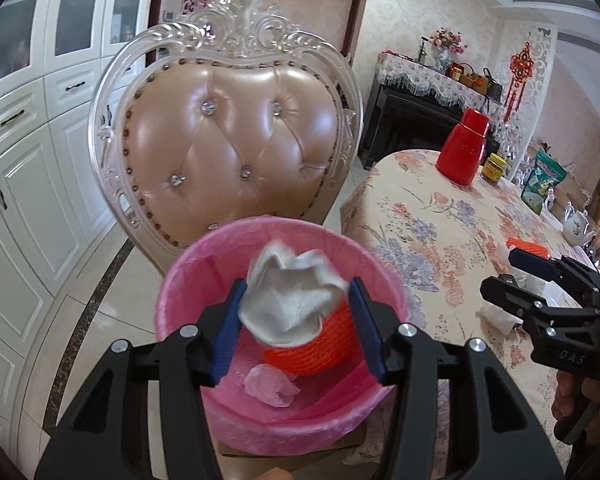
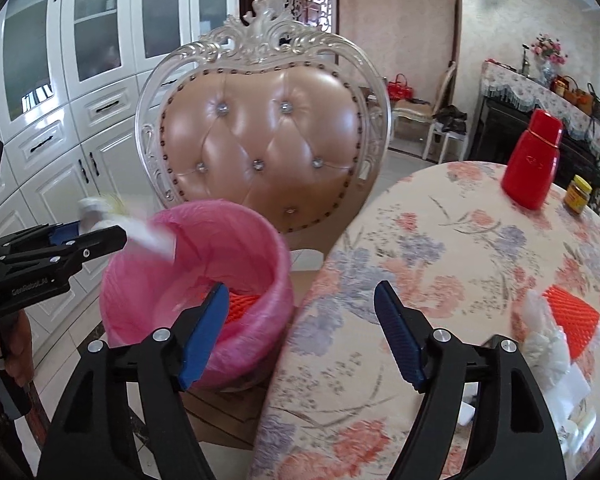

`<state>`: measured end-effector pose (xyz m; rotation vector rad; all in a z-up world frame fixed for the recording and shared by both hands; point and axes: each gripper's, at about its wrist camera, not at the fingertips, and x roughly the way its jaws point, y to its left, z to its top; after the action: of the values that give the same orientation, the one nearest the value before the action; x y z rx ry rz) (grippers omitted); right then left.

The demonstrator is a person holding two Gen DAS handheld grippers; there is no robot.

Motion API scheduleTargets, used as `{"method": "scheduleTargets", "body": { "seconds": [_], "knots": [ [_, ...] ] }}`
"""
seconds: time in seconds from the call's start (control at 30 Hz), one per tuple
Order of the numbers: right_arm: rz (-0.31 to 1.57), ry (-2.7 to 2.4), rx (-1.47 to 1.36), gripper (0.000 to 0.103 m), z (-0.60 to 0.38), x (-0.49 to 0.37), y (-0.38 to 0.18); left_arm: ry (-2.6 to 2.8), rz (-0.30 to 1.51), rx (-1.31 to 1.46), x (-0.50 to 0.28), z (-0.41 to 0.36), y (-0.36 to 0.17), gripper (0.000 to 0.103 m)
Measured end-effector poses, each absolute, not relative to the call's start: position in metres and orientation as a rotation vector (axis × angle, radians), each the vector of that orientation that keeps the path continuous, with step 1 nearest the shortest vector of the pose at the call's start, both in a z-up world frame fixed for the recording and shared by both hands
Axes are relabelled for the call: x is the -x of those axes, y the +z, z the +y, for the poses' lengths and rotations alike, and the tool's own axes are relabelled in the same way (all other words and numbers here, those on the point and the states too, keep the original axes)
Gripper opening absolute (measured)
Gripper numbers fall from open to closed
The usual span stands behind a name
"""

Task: Collect trash
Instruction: 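Open the right gripper to drop the orange net while the left gripper releases the paper bag into the bin, then move both open grippers back over the table toward the remaining trash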

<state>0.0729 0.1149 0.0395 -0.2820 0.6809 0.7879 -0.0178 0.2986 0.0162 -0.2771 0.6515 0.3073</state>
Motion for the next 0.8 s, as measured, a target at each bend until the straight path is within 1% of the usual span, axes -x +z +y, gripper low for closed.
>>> {"method": "scheduleTargets", "body": {
  "seconds": [0.03, 0.07, 0.1, 0.13, 0.57, 0.8],
  "knots": [
    [0.680, 0.784, 0.280, 0.071, 0.112, -0.074, 0.040, 0.302, 0.654, 0.276, 0.015, 0.296, 0.016, 0.050],
    [0.679, 0.782, 0.278, 0.072, 0.109, -0.074, 0.041, 0.295, 0.654, 0.277, 0.013, 0.294, 0.017, 0.053],
    [0.676, 0.778, 0.275, 0.072, 0.106, -0.075, 0.042, 0.283, 0.652, 0.281, 0.011, 0.292, 0.017, 0.059],
    [0.675, 0.775, 0.271, 0.072, 0.103, -0.076, 0.042, 0.281, 0.648, 0.287, 0.011, 0.290, 0.017, 0.076],
    [0.684, 0.742, 0.229, 0.073, 0.068, -0.076, 0.037, 0.261, 0.658, 0.269, 0.007, 0.270, 0.017, 0.075],
    [0.680, 0.678, 0.201, 0.075, 0.028, -0.079, 0.036, 0.225, 0.666, 0.258, -0.005, 0.249, 0.016, 0.075]
  ]
}}
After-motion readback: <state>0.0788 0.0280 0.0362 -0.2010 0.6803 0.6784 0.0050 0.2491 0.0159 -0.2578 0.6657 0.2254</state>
